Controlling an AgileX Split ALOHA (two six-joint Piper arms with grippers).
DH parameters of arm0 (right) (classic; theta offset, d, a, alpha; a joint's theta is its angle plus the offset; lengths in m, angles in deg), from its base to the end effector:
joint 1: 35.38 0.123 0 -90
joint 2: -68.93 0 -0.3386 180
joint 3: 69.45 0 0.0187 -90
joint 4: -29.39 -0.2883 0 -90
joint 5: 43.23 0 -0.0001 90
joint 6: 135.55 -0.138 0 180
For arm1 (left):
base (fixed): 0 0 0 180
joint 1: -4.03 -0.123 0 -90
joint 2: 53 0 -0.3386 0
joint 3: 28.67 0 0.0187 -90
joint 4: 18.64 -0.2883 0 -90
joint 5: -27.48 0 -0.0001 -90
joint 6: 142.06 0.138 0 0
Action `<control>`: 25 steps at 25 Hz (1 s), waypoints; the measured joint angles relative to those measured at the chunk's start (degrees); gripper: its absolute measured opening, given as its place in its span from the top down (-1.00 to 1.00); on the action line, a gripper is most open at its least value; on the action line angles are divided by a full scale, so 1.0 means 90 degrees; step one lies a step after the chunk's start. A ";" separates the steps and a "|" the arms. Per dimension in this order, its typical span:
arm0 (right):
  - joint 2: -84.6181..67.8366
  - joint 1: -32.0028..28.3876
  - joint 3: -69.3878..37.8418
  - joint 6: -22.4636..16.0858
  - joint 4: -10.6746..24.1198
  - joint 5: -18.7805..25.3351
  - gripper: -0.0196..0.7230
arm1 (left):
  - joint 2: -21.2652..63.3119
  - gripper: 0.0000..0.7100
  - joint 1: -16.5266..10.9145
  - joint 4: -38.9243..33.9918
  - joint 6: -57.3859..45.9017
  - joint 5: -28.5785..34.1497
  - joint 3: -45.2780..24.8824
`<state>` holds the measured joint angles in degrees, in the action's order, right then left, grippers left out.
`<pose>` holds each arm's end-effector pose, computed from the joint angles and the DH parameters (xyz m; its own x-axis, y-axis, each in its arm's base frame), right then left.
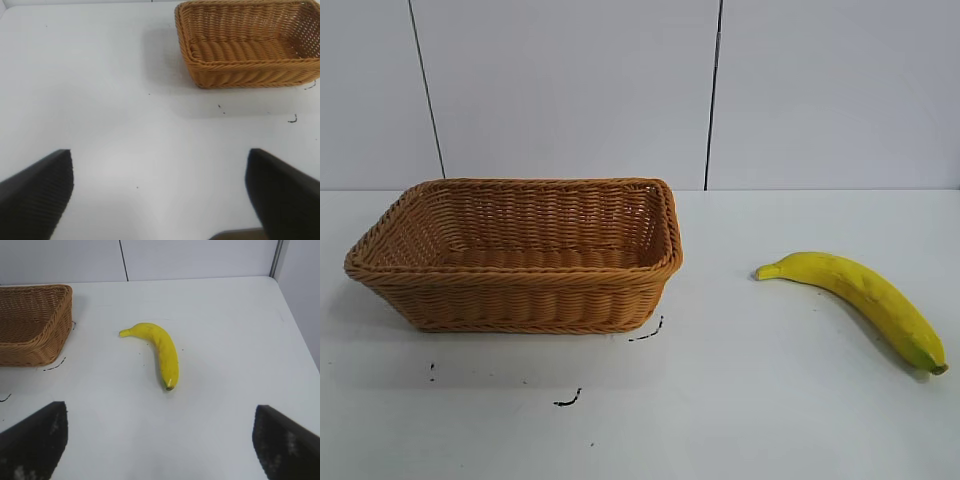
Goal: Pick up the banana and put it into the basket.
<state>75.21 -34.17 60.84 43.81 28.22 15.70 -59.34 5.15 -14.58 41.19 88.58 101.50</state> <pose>0.0170 0.0028 0.2786 -0.4219 0.0128 -0.9066 -0.0278 0.9992 0.0271 0.0148 -0.0088 0.2734 -0.4554 0.0313 -0.8898 0.0849 0.9964 -0.0084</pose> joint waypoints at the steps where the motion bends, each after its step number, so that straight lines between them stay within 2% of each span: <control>1: 0.0000 0.0000 0.0000 0.0000 0.0000 0.0000 -0.91 | 0.0000 -0.95 0.0000 0.0000 0.0000 0.0000 0.0000; 16: 0.0105 0.0000 0.0014 0.0000 0.0000 0.0012 -0.91 | 0.0000 -0.95 0.0000 0.0000 0.0000 0.0000 0.0000; 25: 0.2852 0.0000 0.0756 0.0000 0.0006 0.0185 -0.91 | 0.0000 -0.95 0.0000 0.0000 0.0000 0.0000 0.0000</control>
<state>100.88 -34.17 67.64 43.81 28.27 17.36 -59.34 5.15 -14.58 41.19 88.58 101.50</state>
